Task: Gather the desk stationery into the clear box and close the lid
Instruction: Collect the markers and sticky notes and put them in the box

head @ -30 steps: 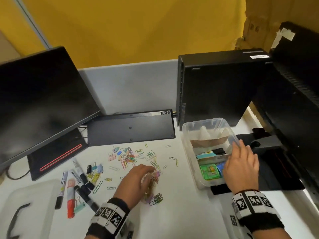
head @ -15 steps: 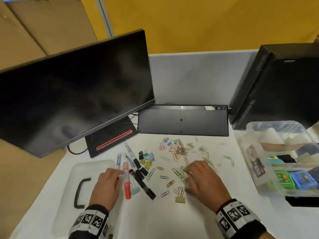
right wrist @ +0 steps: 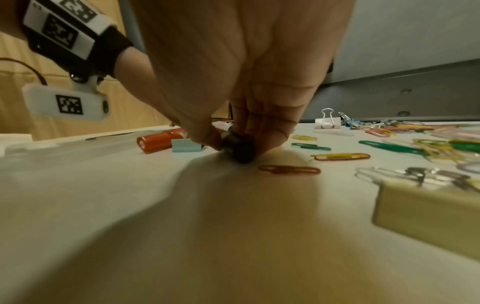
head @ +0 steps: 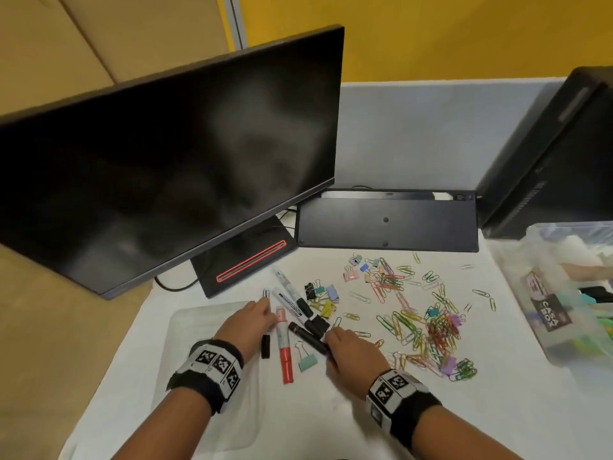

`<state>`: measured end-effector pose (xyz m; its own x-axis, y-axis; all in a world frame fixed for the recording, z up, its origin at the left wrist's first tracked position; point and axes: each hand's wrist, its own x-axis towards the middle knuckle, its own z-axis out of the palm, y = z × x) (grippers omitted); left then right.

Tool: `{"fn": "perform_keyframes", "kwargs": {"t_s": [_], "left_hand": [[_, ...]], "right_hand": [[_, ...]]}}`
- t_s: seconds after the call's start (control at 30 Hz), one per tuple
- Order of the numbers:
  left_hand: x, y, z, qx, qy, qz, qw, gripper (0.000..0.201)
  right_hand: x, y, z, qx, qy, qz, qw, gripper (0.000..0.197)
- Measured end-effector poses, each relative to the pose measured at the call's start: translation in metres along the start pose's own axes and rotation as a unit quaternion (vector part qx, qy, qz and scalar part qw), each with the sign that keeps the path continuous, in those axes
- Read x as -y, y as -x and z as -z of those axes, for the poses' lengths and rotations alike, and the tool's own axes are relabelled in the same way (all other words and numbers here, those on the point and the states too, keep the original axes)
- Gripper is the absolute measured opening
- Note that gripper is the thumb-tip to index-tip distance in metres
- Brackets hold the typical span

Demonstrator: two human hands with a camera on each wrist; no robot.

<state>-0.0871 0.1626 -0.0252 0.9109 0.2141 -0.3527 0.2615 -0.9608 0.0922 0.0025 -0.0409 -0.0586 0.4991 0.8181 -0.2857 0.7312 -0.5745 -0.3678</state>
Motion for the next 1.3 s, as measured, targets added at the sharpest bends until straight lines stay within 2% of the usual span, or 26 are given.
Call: {"fn": "perform_keyframes", "kwargs": {"t_s": [0.07, 0.23, 0.33, 0.47, 0.53, 0.63, 0.77, 0.97, 1.17, 1.3], "left_hand": [[0.003, -0.007, -0.004, 0.010, 0.008, -0.013, 1.000, 0.033], [0.004, -0.015, -0.004, 0.002, -0.028, -0.069, 0.997, 0.022], [0.010, -0.013, -0.005, -0.046, -0.076, -0.122, 0.989, 0.036], [0.011, 0.000, -0.008, -0.093, -0.083, -0.150, 0.981, 0.054], [0.006, 0.008, -0.009, -0.102, -0.089, -0.182, 0.974, 0.057], [-0.001, 0.014, -0.016, -0.093, -0.113, -0.221, 0.964, 0.047], [-0.006, 0.012, -0.019, -0.099, -0.133, -0.240, 0.957, 0.041], [-0.011, -0.002, -0.021, -0.097, -0.152, -0.233, 0.956, 0.028], [-0.009, -0.008, -0.026, -0.072, -0.163, -0.233, 0.956, 0.031], [-0.009, -0.010, -0.026, -0.077, -0.171, -0.242, 0.952, 0.033]], "right_hand": [[-0.002, -0.001, 0.000, 0.007, -0.017, -0.023, 1.000, 0.023], [-0.008, 0.008, 0.010, 0.002, -0.119, -0.078, 0.990, 0.014], [-0.009, 0.007, 0.013, -0.030, -0.159, -0.090, 0.983, 0.011], [-0.001, -0.012, 0.012, -0.034, -0.177, -0.076, 0.981, 0.014], [0.004, -0.025, 0.008, -0.028, -0.169, -0.076, 0.982, 0.018], [0.009, -0.039, 0.001, -0.021, -0.129, -0.086, 0.988, 0.025], [0.011, -0.044, 0.004, -0.020, -0.046, -0.081, 0.995, 0.026], [0.010, -0.042, 0.006, -0.022, 0.003, -0.079, 0.997, 0.026], [0.011, -0.044, 0.004, -0.019, 0.037, -0.086, 0.995, 0.027], [0.012, -0.046, 0.004, -0.010, 0.015, -0.092, 0.996, 0.027]]}}
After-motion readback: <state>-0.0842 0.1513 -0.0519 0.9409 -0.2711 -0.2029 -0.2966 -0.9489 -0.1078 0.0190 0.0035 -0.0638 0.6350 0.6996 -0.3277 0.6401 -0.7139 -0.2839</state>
